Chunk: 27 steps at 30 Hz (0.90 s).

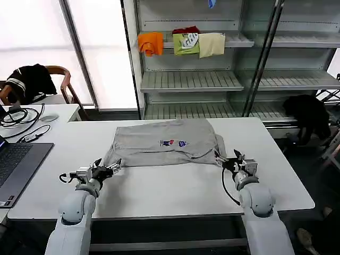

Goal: Fold and organize the clothes.

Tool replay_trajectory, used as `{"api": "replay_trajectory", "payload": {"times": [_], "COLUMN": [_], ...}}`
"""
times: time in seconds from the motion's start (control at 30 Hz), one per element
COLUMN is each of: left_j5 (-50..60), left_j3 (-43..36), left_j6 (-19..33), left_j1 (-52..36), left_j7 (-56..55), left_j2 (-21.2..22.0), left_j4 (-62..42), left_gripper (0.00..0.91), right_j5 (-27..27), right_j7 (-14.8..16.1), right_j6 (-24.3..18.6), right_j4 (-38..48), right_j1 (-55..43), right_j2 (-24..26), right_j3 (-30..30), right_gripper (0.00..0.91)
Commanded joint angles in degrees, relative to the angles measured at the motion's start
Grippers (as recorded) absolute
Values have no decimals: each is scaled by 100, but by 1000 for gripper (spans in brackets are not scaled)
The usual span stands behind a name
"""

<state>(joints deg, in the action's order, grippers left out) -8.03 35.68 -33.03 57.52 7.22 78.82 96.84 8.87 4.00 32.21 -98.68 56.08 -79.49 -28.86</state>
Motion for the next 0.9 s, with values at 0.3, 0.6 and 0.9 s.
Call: {"api": "replay_trajectory", "payload": {"times": [0.3,0.6,0.9], "left_j5": [183,101,97], "left_j3": [-26,-17,-27], "left_j6": [-16,-8,0], "left_j1": [25,18,7], "left_j7": [160,250,213], "left_j2": [6,3,15], "left_j4": [-109,-150,-89], "left_gripper": [20,0,0], "right_j5": [-182,123,557], "right_j7": [158,128,33], "right_j6": [99,95,97], "right_j4": [153,-48,-501], "right_j1": [192,225,346], "right_j2": [-153,-144,-130], "right_j3": [82,61,67], "right_gripper": [0,0,0]}}
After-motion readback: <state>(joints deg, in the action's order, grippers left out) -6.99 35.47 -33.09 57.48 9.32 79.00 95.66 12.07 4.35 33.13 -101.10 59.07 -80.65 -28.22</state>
